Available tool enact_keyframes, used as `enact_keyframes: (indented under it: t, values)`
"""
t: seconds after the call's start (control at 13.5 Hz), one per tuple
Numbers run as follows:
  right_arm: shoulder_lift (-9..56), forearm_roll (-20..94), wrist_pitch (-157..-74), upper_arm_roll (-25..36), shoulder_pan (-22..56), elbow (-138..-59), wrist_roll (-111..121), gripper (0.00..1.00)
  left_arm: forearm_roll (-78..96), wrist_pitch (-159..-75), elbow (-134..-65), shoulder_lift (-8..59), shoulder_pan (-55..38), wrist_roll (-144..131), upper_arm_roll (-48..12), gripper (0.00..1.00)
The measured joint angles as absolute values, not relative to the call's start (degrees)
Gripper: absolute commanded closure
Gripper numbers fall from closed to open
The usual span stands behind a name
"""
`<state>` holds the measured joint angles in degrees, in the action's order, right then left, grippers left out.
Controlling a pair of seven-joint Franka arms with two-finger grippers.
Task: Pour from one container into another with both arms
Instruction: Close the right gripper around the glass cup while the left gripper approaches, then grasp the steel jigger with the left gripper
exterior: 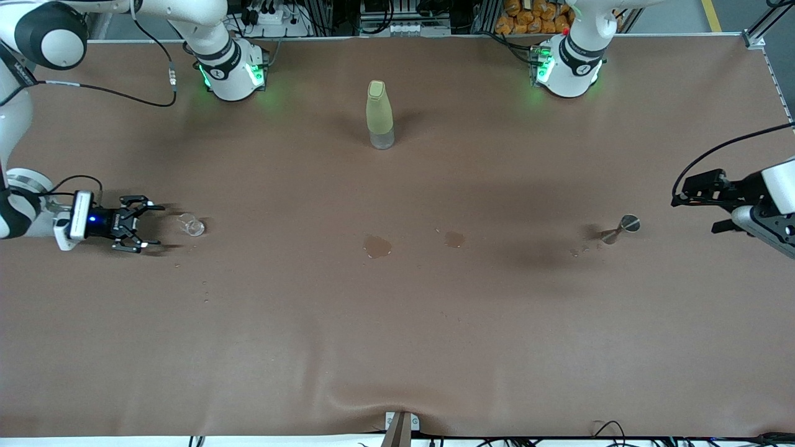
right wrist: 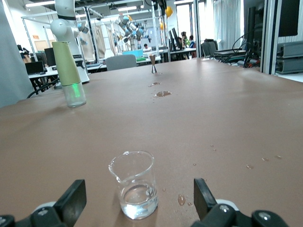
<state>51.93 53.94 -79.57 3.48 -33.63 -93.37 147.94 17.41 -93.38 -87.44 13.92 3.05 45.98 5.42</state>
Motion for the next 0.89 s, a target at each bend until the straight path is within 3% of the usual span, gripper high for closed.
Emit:
enact_keyframes:
  t: [0.89]
  values:
    - [57.1,54.9,-79.4,0.3,-32.7,-92.9,152.4,0.0,36.6,-91.8,-90.2,30.7,17.2,105.9,5.4,0.0]
